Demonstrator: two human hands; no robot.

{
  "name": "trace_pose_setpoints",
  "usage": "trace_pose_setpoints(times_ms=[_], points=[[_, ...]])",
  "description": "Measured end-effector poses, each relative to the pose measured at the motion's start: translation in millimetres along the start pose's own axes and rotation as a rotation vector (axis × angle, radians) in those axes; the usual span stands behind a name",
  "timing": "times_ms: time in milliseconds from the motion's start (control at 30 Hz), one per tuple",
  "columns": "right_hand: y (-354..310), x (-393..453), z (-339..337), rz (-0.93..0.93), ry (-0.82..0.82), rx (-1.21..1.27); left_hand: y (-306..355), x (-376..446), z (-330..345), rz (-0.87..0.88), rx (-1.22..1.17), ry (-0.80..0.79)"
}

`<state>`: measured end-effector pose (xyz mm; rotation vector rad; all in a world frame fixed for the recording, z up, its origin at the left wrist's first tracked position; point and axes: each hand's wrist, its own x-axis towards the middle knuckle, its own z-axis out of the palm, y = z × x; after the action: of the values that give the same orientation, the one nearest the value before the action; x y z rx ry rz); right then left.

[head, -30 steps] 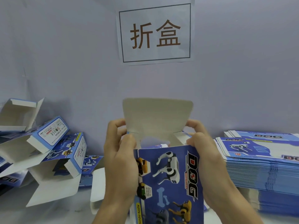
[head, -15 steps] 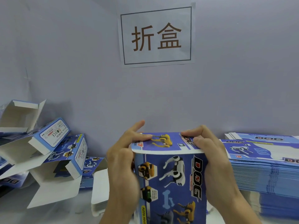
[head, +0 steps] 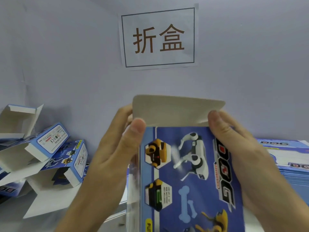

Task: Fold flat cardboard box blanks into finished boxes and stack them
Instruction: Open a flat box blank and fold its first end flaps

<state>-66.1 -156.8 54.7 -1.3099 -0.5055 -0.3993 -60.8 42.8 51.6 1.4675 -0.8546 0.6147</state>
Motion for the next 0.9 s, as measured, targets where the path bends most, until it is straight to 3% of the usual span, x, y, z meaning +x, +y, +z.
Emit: trace_pose_setpoints(times_ms=[100, 233, 433, 667, 900], points=[[-7, -1, 3, 0.008, 0.026, -0.052, 6, 0, 1, 0.015, -0.048, -0.017], [8, 3, 7, 0.135, 0.048, -0.064, -14, -4, 12, 0.003, 0.136, 0.105], [40, 4, -1, 0.236, -0.027, 0.181, -40, -8, 19, -0.129, 0.074, 0.221], [45, 10, -1, 0.092, -0.027, 0.040, -35, -4, 23, -0.082, 0.049, 0.300], [50, 5, 0, -0.068, -0.006, 0.038, -34, -9, 19, -0.099, 0.009, 0.248]])
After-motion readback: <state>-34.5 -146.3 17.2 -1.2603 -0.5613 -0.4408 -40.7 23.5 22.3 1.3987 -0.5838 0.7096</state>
